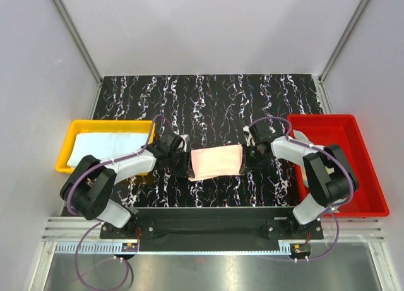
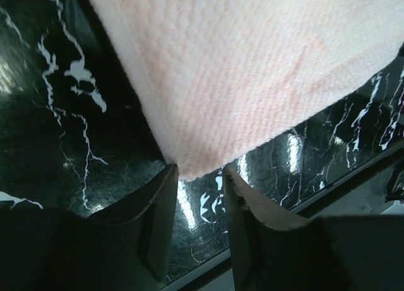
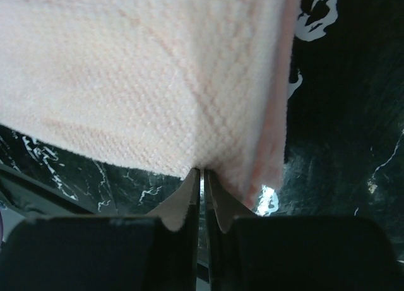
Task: Fold and stack the towels
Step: Fold the towel
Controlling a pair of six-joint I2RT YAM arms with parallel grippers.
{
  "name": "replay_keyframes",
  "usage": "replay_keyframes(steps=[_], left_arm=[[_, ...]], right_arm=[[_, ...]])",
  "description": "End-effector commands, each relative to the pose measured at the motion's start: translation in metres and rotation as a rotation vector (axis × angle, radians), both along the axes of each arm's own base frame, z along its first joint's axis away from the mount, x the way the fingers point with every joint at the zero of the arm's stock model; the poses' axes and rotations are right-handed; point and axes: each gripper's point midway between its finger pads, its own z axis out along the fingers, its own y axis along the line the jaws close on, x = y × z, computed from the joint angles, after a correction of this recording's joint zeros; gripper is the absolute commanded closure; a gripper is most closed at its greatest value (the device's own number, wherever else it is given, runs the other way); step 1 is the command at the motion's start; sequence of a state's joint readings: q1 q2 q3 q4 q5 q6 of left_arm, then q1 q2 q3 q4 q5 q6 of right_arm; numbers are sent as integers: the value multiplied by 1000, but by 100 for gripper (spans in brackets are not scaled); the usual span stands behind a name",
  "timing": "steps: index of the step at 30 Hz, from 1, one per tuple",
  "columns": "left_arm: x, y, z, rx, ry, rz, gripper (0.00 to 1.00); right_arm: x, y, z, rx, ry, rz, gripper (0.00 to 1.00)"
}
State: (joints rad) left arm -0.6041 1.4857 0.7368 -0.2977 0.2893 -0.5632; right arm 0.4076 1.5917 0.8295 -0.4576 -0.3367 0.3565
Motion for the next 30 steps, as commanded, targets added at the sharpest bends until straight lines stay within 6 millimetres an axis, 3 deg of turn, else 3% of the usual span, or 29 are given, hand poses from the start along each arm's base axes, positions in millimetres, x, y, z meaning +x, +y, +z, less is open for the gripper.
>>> replay_keyframes(steps=[1,3,8,10,13,18,19,20,24,28,30], left_arm=[[1,-16,15,-107,-32,-7,62],[-2,-16,24,-115,-29,-19,62],[5,-10,57,-102,-96,-6,62],[13,-8,66,-98,-130,9,61],[23,-3,61,-101,-114,49,62],[40,15,54,-113,-125,173,60],[42,18,59,-119,-145,193,60],[46,24,60,-117,-153,218,60],[51,33,60,-113,-174,263,60],[45,35,48,-117,-164,280,60],[44,36,42,-105,-151,279,60]], right_arm=[[11,-5,-9,-45,-28,-21,89],[15,-9,-4,-64,-49,-25,89],[26,2,42,-5,-108,-24,89],[31,18,65,87,-142,-1,88],[35,46,83,228,-149,37,88],[27,102,88,393,-102,108,88],[32,116,85,430,-100,108,89],[24,132,84,455,-95,157,88],[7,165,64,518,-49,263,88],[-5,157,12,477,-6,275,91],[-11,157,7,492,12,311,91]])
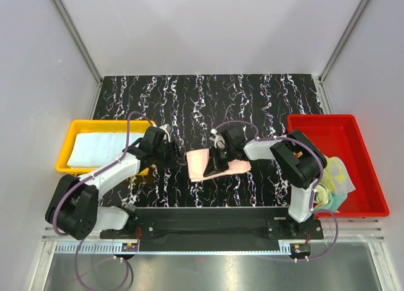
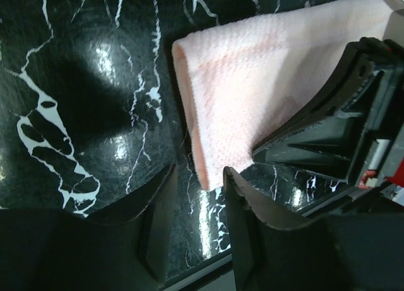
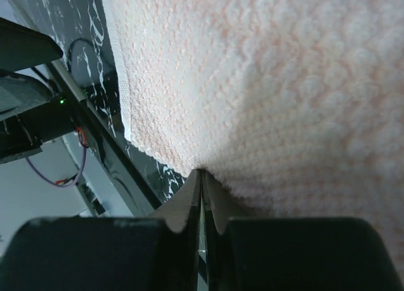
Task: Fold and stack the towels
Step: Fold the towel
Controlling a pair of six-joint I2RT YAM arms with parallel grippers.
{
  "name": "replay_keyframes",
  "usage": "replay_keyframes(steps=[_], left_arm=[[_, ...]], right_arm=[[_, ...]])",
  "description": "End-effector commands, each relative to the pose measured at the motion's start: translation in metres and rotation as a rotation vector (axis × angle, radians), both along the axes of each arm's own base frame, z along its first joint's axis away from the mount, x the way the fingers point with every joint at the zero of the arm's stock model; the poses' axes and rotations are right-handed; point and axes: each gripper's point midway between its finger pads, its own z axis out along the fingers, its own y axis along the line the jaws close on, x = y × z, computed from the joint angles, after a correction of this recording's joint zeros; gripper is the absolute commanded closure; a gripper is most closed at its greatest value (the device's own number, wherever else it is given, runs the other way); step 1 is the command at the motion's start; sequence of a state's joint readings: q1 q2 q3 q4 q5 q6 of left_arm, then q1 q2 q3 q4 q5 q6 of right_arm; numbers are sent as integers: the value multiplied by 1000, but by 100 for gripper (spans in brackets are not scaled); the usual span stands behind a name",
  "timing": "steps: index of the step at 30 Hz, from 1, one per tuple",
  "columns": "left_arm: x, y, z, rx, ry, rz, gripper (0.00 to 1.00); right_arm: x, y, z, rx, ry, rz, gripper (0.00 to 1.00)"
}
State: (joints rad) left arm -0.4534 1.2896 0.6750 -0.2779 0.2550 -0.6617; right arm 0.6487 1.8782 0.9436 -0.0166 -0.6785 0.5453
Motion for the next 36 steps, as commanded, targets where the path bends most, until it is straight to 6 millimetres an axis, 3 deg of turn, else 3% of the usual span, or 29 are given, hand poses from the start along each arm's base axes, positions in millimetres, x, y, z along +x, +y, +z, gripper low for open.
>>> replay_keyframes(steps=[1,5,6,10,15,22,24,27,29,33,36], left_arm=[[11,-1,5,-16,-52,31,60],[8,-7,9,-63,-84,-4,60],[4,-15,13,-105,-90,-51,60],[-3,-44,28,-223,-115,-159,61],[-15,-72,31,-242,-143,-239,62],[-33,-59,-27,-180,-51,-176,63],[-37,-58,-34,-187,-28,-165,63],[-39,-62,-29,-216,-26,-178,64],[-34,-64,-10,-225,-58,-178,64],[-22,-49,15,-134,-128,-127,56],[-12,-35,20,-66,-154,-61,51]], right_arm=[[-2,7,-1,84,-29,64,92],[-4,4,13,75,-57,89,92],[-1,5,27,95,-91,89,92],[-6,-4,37,47,-77,86,91],[-10,-20,28,-16,-91,49,91],[-11,-60,-16,-145,-106,0,93],[-9,-66,-22,-175,-110,-10,94],[-12,-68,-18,-177,-106,3,94],[-15,-66,-7,-154,-113,2,93],[-19,-66,26,-117,-146,19,90],[-11,-66,37,-119,-186,10,89]])
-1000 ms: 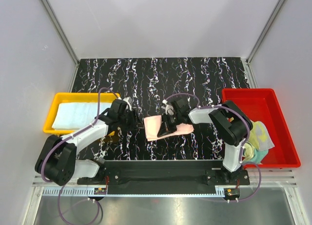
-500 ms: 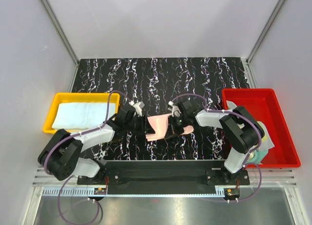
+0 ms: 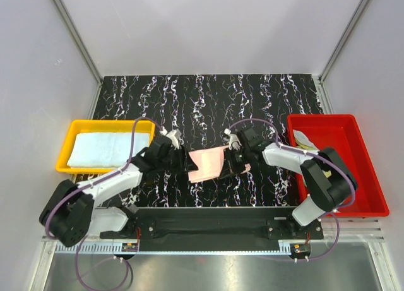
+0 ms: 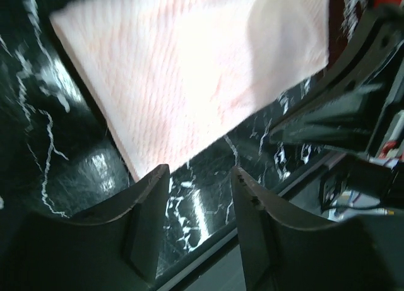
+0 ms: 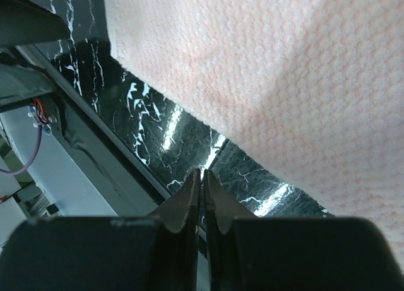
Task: Fold and stack the towels
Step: Fold the towel, then neatly place the folded towel into the bin
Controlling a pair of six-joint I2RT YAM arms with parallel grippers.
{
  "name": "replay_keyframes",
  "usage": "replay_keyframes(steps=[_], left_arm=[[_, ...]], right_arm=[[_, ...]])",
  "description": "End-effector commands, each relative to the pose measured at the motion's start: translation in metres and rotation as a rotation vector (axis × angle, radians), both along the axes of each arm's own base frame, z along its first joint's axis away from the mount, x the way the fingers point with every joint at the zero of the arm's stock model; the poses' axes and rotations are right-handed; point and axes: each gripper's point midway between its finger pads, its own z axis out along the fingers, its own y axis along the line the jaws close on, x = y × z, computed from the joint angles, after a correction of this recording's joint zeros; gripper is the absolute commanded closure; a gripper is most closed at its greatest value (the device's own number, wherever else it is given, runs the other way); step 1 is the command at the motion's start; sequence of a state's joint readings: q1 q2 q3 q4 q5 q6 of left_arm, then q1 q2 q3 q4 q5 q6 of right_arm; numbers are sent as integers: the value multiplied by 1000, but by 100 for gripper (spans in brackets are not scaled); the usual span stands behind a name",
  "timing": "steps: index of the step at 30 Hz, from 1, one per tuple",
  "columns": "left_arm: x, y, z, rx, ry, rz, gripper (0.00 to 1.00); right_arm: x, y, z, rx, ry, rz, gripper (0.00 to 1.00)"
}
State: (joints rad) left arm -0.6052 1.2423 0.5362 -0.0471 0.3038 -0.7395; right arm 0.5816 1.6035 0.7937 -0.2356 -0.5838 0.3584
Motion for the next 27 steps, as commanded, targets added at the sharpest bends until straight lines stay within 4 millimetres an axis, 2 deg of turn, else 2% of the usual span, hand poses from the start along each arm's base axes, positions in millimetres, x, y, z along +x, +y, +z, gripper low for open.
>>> replay_keyframes(steps=[1,5,7,9,12,14,17,18,21,23,25,27], left_arm=[[23,16,19,79,-88,95,51],[34,32,-9,149,-4,165,52],[38,35,-18,152,20,189,52],[39,32,-26,146,39,186,52],[44,22,-31,117,48,169,51],[46,20,-34,118,59,166,51],[47,21,-43,130,82,177,51],[46,20,-46,131,89,179,51],[45,22,-56,149,124,197,52],[42,22,-65,165,153,202,53],[39,25,-71,198,178,206,59],[33,32,-77,250,207,216,72]], right_arm=[[15,0,23,-1,-91,1,89],[28,-1,11,-20,-106,-15,90],[30,-6,-7,-44,-77,-23,91],[28,-9,-22,-59,-47,-23,92],[25,-11,-28,-65,-37,-21,92],[25,-12,-22,-62,-52,-24,92],[27,-14,1,-50,-100,-34,90],[29,-13,14,-37,-132,-35,90],[34,-14,33,-30,-178,-36,88],[34,-13,38,-26,-186,-29,88],[34,-12,43,-18,-187,-25,88],[33,-12,47,-9,-192,-23,87]])
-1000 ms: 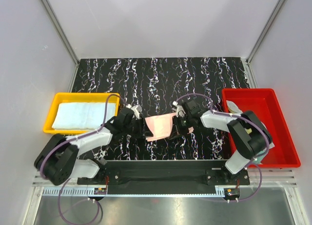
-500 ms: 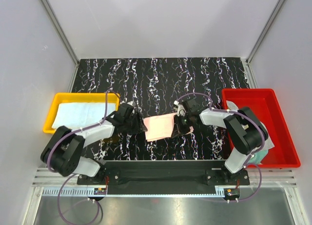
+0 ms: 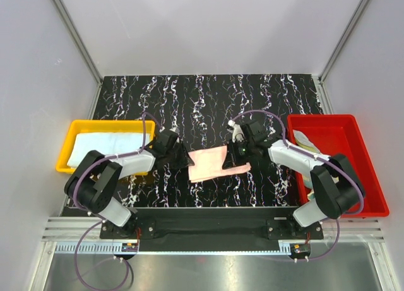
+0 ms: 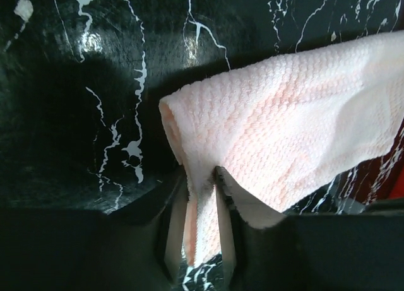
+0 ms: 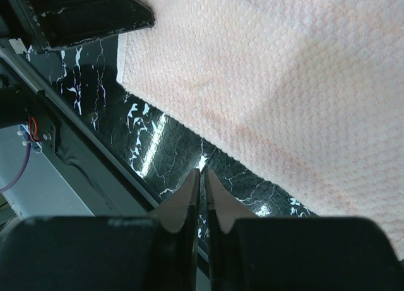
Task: Fold and stack the towels
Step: Neatly place the folded towel into the bin
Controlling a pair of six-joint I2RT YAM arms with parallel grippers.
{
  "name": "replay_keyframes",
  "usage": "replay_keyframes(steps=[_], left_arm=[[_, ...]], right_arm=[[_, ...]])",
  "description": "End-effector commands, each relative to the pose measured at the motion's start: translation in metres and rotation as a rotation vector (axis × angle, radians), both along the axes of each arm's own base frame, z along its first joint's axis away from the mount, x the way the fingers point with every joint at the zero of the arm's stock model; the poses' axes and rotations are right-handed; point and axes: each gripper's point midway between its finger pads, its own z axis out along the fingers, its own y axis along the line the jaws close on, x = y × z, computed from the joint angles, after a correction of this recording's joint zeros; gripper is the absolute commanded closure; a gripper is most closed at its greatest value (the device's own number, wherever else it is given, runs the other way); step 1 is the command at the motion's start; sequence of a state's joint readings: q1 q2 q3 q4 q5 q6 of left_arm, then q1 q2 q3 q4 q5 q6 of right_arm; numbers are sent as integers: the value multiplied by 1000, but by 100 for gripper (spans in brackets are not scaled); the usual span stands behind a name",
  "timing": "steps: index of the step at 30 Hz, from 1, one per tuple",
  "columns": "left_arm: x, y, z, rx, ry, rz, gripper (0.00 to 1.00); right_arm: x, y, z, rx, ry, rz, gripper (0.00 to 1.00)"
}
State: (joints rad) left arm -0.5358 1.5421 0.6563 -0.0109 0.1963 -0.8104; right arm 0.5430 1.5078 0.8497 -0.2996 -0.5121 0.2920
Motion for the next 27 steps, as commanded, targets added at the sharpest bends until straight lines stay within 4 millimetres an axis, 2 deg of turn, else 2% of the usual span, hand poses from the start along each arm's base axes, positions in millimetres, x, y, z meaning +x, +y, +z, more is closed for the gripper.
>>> replay_keyframes(steps=[1,2,3,4,6,8,9,10,11,12,14,15,19,22,27], left_arm=[[-18,19,-27,136,97,21,77],[-17,21,-26,149,92,23,83],[-19,23,-23,159,95,18,97],[-12,21,-14,158,74,14,100],[-11,25,-1,198,60,-15,100],[6,25,26,231,-13,-58,100],[0,33,30,269,14,-77,100],[2,38,39,286,6,-87,100],[14,41,57,314,-42,-101,100],[5,53,60,361,-3,-113,100],[11,74,76,441,-42,-104,100],[8,84,86,470,-34,-107,100],[13,136,125,576,-93,-43,100],[15,171,141,661,-93,-8,100],[14,226,154,798,-71,52,100]], right_arm=[[4,-1,17,6,-45,9,87],[4,0,19,9,-49,10,87],[3,-1,23,14,-59,11,87],[4,-1,26,16,-66,11,87],[4,-2,34,22,-86,10,87],[5,-1,41,28,-100,12,87],[4,-2,45,28,-107,14,87],[5,-3,48,31,-114,13,87],[5,-3,52,32,-125,13,87],[5,-4,56,35,-137,12,87],[5,-5,61,40,-149,12,86],[4,-4,67,45,-159,14,86],[4,-4,76,55,-179,25,85],[6,-2,81,66,-192,34,85],[7,1,83,75,-197,49,85]])
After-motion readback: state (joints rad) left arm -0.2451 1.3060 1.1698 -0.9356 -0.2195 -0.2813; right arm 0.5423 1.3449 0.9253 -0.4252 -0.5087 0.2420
